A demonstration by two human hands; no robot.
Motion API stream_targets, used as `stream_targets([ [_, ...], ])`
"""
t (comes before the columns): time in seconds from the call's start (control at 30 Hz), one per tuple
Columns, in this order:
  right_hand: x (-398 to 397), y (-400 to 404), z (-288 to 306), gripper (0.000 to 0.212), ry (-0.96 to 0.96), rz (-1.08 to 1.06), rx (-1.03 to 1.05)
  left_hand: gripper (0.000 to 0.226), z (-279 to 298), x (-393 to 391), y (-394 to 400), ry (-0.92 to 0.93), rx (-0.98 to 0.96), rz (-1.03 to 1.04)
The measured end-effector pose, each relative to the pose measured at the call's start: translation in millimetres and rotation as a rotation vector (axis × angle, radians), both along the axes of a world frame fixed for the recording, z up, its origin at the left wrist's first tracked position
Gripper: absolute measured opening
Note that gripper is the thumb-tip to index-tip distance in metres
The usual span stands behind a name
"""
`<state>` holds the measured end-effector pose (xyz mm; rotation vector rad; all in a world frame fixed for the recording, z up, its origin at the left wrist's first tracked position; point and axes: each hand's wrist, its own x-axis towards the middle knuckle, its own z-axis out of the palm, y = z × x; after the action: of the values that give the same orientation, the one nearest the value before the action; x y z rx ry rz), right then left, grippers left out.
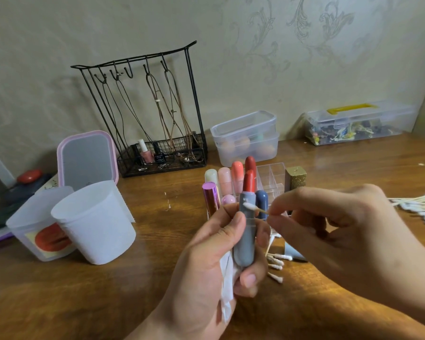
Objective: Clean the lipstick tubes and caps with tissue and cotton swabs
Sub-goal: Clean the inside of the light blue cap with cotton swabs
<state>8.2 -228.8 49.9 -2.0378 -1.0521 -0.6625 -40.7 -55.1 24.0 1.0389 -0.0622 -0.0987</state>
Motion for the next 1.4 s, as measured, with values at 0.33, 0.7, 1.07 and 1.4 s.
stream_targets([
  [0.33,0.6,-1.2,-0.3,0.012,0.006,-0.014,-0.022,0.034,1.5,-0.4,-1.3,0.033,-0.02,0.019],
  [0.7,-0.9,-0.8,0.2,0.013,0.002,0.013,-0.005,0.028,2.9,-0.8,-1.8,-0.004,-0.018,0.005],
  [1.07,-1.8,-1.6,2.2,0.013,-0.022,-0.022,0.035,0.03,4.8,0.0,-3.0,-0.004,0.016,0.048],
  [1.4,0.1,-2.3,1.9,0.015,-0.036,-0.055,0.04,0.024,6.2,-1.1,-5.0,0.0,0.024,0.078],
])
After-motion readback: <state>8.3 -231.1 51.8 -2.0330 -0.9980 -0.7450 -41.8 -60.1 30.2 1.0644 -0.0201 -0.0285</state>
